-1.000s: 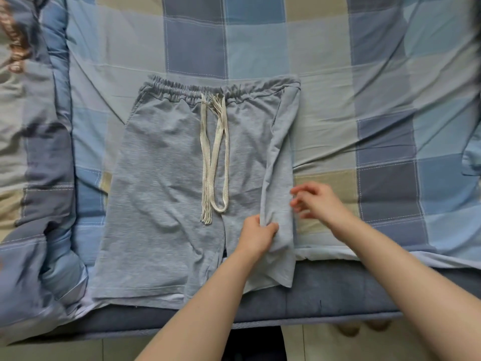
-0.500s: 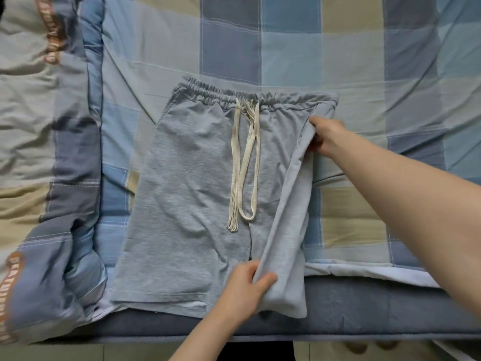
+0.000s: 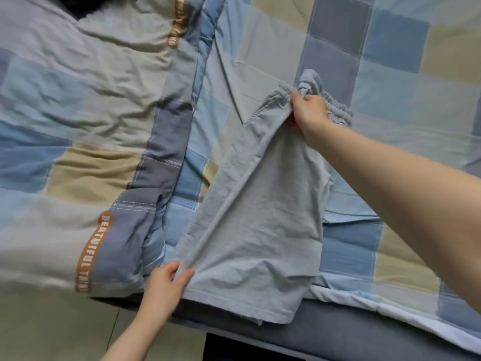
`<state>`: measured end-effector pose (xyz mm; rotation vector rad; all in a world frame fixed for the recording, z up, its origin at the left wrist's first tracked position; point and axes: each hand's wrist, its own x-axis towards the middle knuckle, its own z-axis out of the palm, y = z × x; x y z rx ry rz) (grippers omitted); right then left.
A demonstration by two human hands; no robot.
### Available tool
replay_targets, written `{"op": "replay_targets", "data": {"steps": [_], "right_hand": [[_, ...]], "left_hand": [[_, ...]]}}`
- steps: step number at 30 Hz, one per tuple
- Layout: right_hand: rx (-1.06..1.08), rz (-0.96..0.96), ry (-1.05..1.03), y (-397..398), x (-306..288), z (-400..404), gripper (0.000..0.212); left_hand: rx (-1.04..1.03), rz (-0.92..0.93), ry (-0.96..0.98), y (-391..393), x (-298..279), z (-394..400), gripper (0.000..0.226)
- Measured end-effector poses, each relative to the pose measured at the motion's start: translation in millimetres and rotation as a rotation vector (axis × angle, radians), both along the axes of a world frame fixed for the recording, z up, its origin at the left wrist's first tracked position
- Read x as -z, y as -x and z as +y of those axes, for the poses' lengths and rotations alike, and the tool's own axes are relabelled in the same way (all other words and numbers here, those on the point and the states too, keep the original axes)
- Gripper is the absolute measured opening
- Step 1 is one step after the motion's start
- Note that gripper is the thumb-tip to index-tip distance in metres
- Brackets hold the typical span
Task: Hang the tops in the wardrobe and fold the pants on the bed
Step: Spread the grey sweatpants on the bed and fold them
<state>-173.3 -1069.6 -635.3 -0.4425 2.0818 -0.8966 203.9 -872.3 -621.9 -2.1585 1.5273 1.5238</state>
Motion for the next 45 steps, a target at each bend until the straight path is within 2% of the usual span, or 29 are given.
{"op": "replay_targets", "data": {"steps": [3, 6, 9, 13, 16, 19, 21, 23, 25, 26, 30, 32, 33, 35, 38, 39, 42, 44, 45], "right_hand": [[-0.012, -0.068, -0.104, -27, 5, -24, 0.029], [-0.015, 0.031, -0.131, -37, 10, -41, 0.025], [-0.136, 0.168, -0.163, -35, 23, -55, 0.037], [-0.320, 0.157, -0.216, -43, 38, -58, 0.031], [-0.389, 0.229, -0.163, -56, 34, -35, 0.026], [-0.228, 0.271, -0.020, -70, 6, 26, 0.020], [-0.105, 0.326, -0.040, -64, -6, 86, 0.019], [0.074, 0.349, -0.159, -52, -6, 154, 0.016], [0.235, 0.222, -0.297, -53, -1, 214, 0.016], [0.274, 0.087, -0.341, -60, 3, 240, 0.018], [0.372, -0.543, -0.337, -113, -1, 296, 0.031], [0.423, -0.728, -0.310, -132, 0, 309, 0.032], [0.427, -0.770, -0.325, -140, 2, 312, 0.032], [0.333, -0.732, -0.382, -151, 5, 318, 0.031], [0.014, -0.524, -0.359, -154, 5, 320, 0.026], [-0.019, -0.496, -0.310, -155, 0, 321, 0.024], [0.040, -0.671, -0.180, -163, -15, 325, 0.020], [0.011, -0.759, -0.215, -175, -13, 334, 0.031], [-0.060, -0.728, -0.296, -180, -8, 340, 0.043]], "left_hand": [[-0.131, -0.032, 0.048, -21, 5, -2, 0.023], [-0.164, -0.072, 0.098, -28, 7, -4, 0.022], [-0.162, -0.121, 0.145, -29, 9, -5, 0.025], [-0.135, -0.168, 0.175, -31, 13, -3, 0.008], [-0.025, -0.203, 0.167, -29, 22, 8, 0.028], [0.042, -0.192, 0.153, -23, 25, 20, 0.047], [0.065, -0.222, 0.165, -20, 27, 23, 0.051], [0.043, -0.251, 0.179, -16, 29, 21, 0.048], [-0.015, -0.265, 0.174, -13, 31, 15, 0.043], [-0.035, -0.268, 0.168, -12, 33, 14, 0.039], [-0.131, -0.172, 0.136, -13, 35, 10, 0.012], [-0.244, -0.084, 0.104, -12, 31, 9, 0.006], [-0.298, -0.046, 0.097, -13, 30, 8, 0.006], [-0.353, -0.005, 0.092, -17, 28, 9, 0.006], [-0.496, 0.090, 0.062, -23, 25, 9, 0.006], [-0.544, 0.121, 0.049, -23, 23, 11, 0.007], [-0.613, 0.137, 0.084, -22, 18, 13, 0.011], [-0.699, 0.127, 0.112, -20, 18, 14, 0.014], [-0.738, 0.117, 0.124, -19, 19, 14, 0.013]]}}
